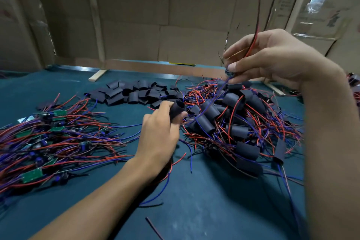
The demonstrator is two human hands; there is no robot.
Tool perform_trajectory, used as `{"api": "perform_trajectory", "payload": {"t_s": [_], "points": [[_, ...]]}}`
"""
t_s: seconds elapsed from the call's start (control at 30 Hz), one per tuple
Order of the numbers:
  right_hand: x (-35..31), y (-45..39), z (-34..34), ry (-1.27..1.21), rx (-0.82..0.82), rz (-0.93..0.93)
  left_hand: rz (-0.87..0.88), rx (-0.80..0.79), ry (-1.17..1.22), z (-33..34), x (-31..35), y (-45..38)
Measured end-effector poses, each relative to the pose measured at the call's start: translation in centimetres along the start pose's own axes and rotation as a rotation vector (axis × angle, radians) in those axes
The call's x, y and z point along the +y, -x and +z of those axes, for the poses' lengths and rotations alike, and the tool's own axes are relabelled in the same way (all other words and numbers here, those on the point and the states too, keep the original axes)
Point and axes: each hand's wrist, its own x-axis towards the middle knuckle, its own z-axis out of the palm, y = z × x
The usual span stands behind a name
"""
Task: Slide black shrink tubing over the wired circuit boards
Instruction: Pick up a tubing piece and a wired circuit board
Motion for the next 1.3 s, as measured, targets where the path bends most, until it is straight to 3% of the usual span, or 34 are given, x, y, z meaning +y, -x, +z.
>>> {"api": "perform_trajectory", "payload": {"t_s": [0.2,0.4,0.9,1.07,1.3], "points": [[-0.5,0.6,-0.2,0.024,-0.049,-0.056,0.055,-0.117,0.049,-0.4,0.2,0.0],[-0.5,0.2,0.2,0.051,0.035,-0.097,0.207,-0.086,-0.005,-0.6,0.4,-0.4],[-0.6,1.1,-2.5,0.023,0.041,-0.156,0.179,-0.204,0.007,-0.2,-0.1,-0.2],[-0.5,0.7,-1.2,0.045,0.008,-0.13,0.256,-0.187,-0.011,-0.3,0.3,-0.1],[-0.5,0.4,-0.1,0.048,0.069,-0.148,0.231,-0.178,-0.032,-0.2,-0.2,-0.2]]}}
